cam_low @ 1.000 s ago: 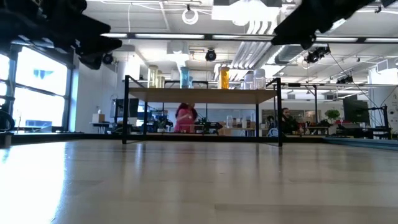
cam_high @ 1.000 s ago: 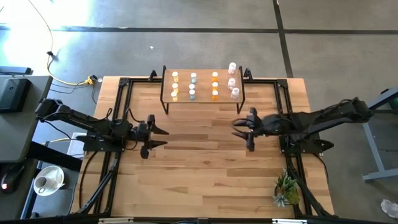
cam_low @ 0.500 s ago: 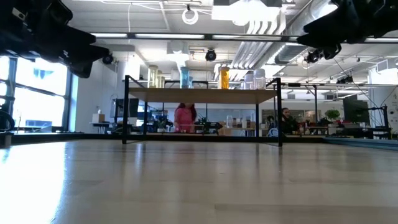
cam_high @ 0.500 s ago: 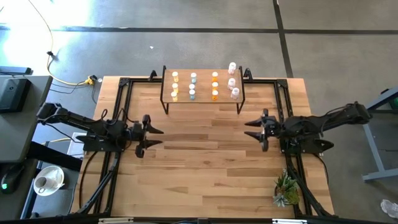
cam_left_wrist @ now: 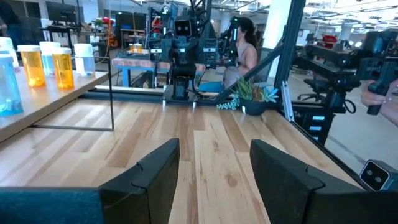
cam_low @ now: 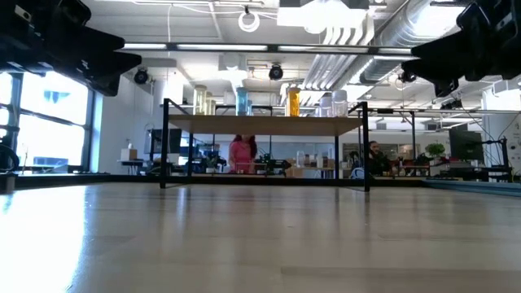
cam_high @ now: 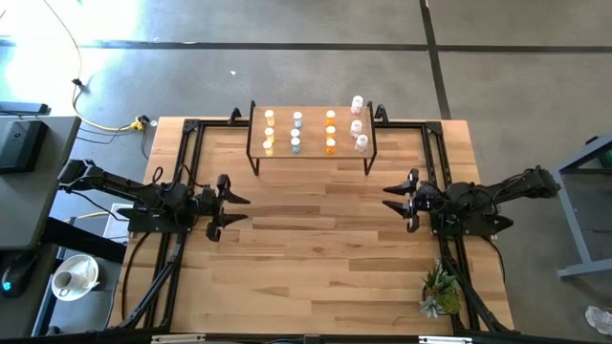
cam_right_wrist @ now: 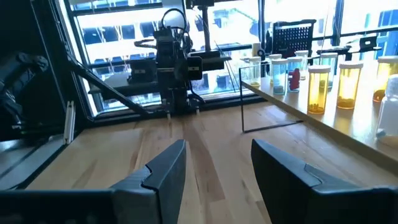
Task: Pick and place medicine bottles onto shelf by color
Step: Return to Home Position
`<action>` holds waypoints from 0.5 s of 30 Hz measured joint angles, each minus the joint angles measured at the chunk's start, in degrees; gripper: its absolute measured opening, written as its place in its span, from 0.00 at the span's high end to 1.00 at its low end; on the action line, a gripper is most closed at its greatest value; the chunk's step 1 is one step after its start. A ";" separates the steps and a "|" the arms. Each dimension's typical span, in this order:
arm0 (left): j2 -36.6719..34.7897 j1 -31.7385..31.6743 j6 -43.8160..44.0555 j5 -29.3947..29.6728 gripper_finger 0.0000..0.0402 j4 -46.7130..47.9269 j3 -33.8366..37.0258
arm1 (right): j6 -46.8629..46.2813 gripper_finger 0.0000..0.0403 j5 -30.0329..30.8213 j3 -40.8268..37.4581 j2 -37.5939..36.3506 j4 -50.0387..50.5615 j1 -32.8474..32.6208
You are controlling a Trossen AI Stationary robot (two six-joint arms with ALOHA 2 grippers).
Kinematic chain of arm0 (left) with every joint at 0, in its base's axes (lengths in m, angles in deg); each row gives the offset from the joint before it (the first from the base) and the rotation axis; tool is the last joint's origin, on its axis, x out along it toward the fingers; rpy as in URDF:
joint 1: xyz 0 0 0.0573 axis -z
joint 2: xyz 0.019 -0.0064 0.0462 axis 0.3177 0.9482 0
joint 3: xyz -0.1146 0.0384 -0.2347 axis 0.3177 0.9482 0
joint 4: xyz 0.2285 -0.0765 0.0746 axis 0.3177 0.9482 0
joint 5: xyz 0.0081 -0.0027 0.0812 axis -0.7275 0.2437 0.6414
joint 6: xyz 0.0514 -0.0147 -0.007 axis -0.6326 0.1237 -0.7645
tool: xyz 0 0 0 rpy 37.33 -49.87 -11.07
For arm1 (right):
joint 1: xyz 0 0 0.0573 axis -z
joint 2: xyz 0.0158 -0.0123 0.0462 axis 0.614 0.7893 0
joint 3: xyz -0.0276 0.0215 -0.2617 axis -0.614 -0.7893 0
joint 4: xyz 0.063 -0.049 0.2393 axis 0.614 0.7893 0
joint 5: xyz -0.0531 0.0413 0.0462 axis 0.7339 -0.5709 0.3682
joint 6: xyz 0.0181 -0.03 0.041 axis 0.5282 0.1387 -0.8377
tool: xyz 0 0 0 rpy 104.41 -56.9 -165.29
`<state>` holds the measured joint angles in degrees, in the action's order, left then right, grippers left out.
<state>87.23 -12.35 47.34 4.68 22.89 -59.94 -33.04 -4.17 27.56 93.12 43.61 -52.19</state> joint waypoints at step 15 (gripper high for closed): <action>0.04 0.00 0.02 0.15 0.54 0.02 -0.02 | -0.13 0.57 0.03 -2.38 -2.85 4.42 0.00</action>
<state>87.28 -12.35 47.36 4.83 22.92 -59.97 -33.18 -4.13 25.18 90.27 48.03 -52.19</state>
